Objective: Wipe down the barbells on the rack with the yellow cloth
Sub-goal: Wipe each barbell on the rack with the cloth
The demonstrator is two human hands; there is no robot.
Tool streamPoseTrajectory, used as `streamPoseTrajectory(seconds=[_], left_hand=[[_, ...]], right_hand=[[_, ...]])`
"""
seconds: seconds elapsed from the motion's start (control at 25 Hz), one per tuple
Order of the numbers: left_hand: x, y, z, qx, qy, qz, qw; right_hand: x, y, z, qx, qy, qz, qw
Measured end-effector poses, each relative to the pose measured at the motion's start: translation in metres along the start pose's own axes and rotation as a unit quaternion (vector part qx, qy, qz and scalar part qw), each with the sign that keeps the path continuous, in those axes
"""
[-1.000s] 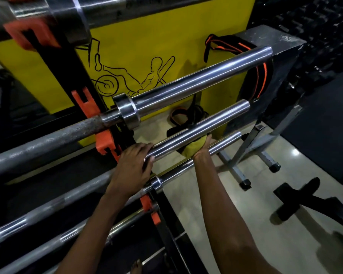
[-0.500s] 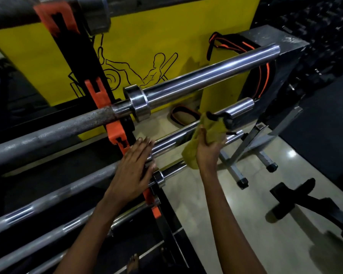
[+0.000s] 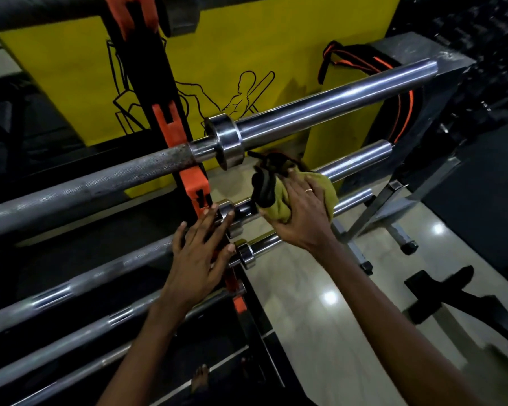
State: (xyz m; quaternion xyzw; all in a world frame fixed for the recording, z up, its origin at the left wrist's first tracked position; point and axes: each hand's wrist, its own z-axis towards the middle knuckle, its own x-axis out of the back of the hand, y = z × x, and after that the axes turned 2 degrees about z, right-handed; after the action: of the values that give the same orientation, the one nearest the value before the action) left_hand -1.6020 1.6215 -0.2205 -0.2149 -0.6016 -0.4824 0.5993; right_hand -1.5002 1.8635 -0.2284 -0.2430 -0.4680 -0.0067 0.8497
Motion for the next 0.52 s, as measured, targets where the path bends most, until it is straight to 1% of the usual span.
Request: streamPoseTrajectory(seconds=[0.04, 0.08, 0.12, 0.2, 0.24, 0.28, 0.32, 0.36, 0.44, 0.52], left_hand=[[-0.001, 0.000, 0.000, 0.000, 0.001, -0.003, 1.000], [-0.001, 0.000, 0.001, 0.000, 0.000, -0.007, 1.000], [0.000, 0.000, 0.001, 0.000, -0.004, -0.012, 1.000], [0.004, -0.003, 0.000, -0.007, -0.008, -0.015, 1.000], [0.006, -0.004, -0.003, -0.012, -0.007, -0.009, 1.000], [0.008, -0.007, -0.007, -0.014, -0.003, -0.003, 1.000], [0.010, -0.011, -0.011, -0.010, 0.006, -0.001, 1.000], [0.012, -0.017, -0.016, 0.006, 0.023, -0.001, 1.000], [0.018, -0.034, -0.026, 0.052, 0.058, 0.013, 0.997], [0.022, -0.048, -0.031, 0.078, 0.060, 0.051, 0.994]], right_hand=[[0.004, 0.009, 0.001, 0.035, -0.016, 0.021, 0.999], [0.006, 0.020, 0.005, 0.047, -0.014, 0.038, 0.998], [0.008, 0.028, 0.011, 0.032, 0.006, 0.046, 0.998], [0.009, 0.032, 0.021, -0.055, 0.080, 0.038, 0.995], [0.006, 0.025, 0.023, -0.105, 0.120, 0.032, 0.987], [0.000, 0.014, 0.024, -0.138, 0.150, 0.027, 0.979], [-0.007, 0.000, 0.022, -0.151, 0.161, 0.024, 0.975], [-0.015, -0.016, 0.017, -0.141, 0.158, 0.024, 0.977], [-0.034, -0.039, -0.001, -0.089, 0.139, 0.042, 0.985], [-0.050, -0.045, -0.018, -0.061, 0.152, 0.094, 0.982]])
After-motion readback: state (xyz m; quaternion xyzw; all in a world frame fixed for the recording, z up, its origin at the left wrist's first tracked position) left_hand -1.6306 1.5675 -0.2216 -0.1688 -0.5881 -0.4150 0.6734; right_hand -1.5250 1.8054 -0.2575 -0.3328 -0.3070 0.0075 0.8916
